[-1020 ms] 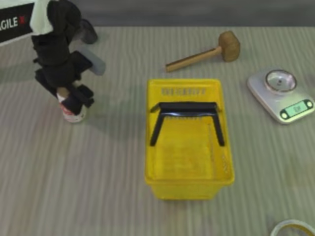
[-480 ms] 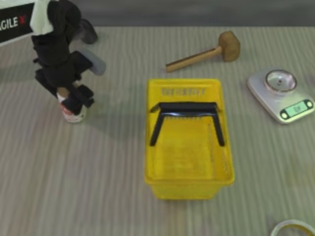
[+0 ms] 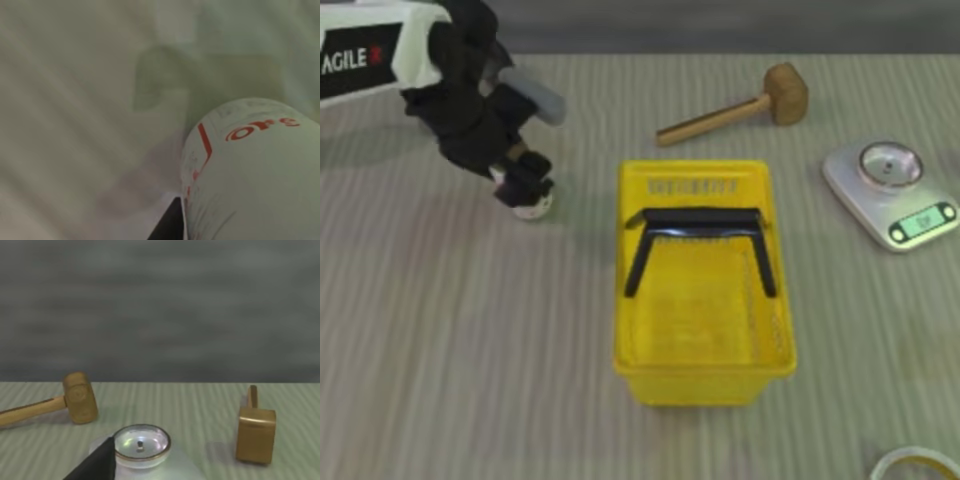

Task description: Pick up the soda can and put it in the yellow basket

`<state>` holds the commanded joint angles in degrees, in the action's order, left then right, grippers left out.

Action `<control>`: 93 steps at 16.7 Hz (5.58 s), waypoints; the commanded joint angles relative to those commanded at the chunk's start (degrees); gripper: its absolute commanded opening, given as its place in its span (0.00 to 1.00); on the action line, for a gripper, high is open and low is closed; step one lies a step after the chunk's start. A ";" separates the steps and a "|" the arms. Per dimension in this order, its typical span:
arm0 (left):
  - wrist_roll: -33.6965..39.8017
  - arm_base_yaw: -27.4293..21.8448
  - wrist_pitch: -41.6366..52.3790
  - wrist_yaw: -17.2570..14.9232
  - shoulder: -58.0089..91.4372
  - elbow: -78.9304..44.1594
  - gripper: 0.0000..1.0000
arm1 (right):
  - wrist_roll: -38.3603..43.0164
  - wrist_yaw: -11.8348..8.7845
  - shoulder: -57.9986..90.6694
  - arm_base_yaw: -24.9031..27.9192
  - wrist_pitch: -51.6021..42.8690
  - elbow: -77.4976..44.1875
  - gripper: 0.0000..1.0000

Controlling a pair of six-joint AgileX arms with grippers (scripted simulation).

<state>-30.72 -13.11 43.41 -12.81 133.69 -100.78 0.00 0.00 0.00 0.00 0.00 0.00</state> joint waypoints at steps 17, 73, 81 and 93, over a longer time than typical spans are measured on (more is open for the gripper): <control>27.22 -5.66 -87.05 -57.15 -13.40 29.01 0.00 | 0.00 0.00 0.00 0.00 0.00 0.00 1.00; 33.17 1.65 -90.65 -39.02 -34.77 48.58 1.00 | -19.58 -0.40 34.08 11.96 -24.14 -32.03 1.00; 34.79 9.00 -66.01 -12.72 -85.10 73.87 1.00 | -43.74 -0.26 82.86 25.87 -54.48 -75.10 1.00; 30.78 14.23 -43.56 12.61 -133.38 100.58 1.00 | -65.30 0.15 124.86 38.44 -79.79 -114.79 1.00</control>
<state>0.06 1.12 -0.15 -0.20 0.32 -0.21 -65.30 0.15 124.86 38.44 -79.79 -114.79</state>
